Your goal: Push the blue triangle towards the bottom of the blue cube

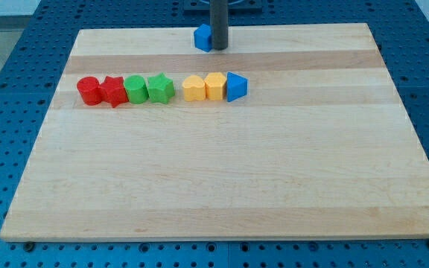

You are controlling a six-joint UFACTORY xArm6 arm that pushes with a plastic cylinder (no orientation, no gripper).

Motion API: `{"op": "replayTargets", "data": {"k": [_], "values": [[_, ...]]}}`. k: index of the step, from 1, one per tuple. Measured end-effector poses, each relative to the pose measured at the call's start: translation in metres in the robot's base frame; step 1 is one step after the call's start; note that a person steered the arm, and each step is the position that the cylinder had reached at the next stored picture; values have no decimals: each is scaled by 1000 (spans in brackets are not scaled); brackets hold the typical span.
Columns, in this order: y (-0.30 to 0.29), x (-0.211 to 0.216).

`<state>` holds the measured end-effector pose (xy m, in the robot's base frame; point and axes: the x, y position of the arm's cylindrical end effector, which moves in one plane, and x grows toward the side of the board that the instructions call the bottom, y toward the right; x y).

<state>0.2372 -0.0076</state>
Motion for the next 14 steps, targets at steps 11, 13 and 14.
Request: {"op": "replayTargets", "data": {"k": [11,13,14], "values": [[-187,-22],[-188,-31],[-181,-45]]}}
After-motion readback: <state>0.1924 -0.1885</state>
